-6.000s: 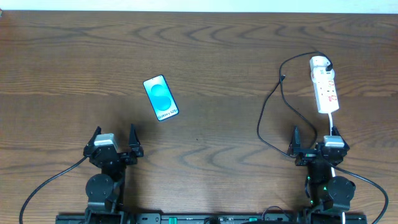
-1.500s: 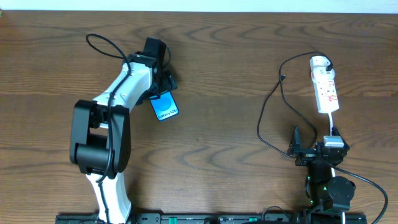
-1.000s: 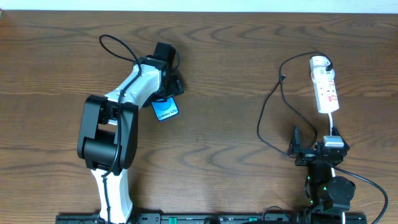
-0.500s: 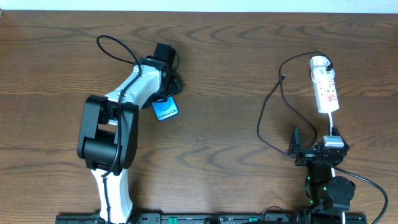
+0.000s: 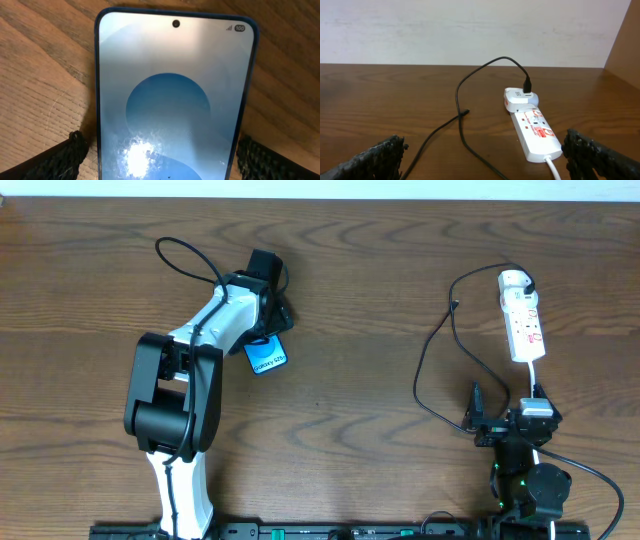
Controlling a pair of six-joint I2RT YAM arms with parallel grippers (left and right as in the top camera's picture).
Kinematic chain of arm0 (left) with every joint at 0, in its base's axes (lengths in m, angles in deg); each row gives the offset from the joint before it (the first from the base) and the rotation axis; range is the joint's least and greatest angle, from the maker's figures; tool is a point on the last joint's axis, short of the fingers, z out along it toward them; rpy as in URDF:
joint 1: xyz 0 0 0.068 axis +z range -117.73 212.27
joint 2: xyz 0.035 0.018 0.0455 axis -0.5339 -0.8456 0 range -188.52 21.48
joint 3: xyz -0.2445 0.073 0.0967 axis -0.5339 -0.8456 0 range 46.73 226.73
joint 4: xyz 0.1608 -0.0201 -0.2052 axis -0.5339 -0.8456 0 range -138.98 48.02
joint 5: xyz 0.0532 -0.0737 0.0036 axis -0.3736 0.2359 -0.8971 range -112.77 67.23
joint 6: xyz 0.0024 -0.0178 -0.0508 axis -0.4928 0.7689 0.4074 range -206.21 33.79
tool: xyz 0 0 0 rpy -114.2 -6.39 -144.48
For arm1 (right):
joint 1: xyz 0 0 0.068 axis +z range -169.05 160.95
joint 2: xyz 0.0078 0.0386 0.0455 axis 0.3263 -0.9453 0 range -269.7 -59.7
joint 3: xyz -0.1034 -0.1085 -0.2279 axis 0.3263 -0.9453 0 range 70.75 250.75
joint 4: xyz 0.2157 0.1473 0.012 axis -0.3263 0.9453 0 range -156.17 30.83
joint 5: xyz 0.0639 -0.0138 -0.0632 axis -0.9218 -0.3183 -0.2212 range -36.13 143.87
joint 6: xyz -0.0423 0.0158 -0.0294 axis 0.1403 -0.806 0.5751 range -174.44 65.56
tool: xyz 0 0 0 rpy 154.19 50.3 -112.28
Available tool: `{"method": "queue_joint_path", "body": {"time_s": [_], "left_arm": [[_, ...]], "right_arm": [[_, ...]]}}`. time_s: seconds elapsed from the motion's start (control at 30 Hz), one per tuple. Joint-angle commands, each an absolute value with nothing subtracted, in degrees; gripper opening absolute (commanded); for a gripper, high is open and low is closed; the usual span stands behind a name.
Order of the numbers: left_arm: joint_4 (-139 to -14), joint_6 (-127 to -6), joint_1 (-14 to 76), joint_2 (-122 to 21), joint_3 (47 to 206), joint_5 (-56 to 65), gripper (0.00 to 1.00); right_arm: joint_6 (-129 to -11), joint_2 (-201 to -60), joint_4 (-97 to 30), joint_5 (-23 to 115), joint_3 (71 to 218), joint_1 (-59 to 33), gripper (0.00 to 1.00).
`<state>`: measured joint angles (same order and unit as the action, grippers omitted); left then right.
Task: Plug charger to phone and switch on socket
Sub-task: 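Close the left gripper on the phone's long edges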
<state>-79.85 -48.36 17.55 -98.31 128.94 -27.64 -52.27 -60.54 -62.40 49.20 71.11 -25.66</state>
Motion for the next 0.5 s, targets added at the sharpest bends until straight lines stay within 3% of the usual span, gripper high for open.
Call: {"method": "queue_joint_path", "body": {"time_s": [0.0, 0.37, 0.47], "left_arm": [[-80.0, -46.4, 17.8, -99.1, 127.5, -27.9, 0.98], [-82.4, -46.5, 17.8, -99.1, 127.5, -24.9, 0.90], [-82.5, -46.5, 17.8, -99.1, 127.5, -24.9, 0.82]], "right_arm": [[-51.6, -60.2, -62.1, 49.2, 71.1, -25.6, 0.99], [-51.6, -60.3, -62.1, 49.2, 71.1, -25.6, 0.99], [-51.6, -60.3, -62.1, 49.2, 71.1, -25.6, 0.99]]}}
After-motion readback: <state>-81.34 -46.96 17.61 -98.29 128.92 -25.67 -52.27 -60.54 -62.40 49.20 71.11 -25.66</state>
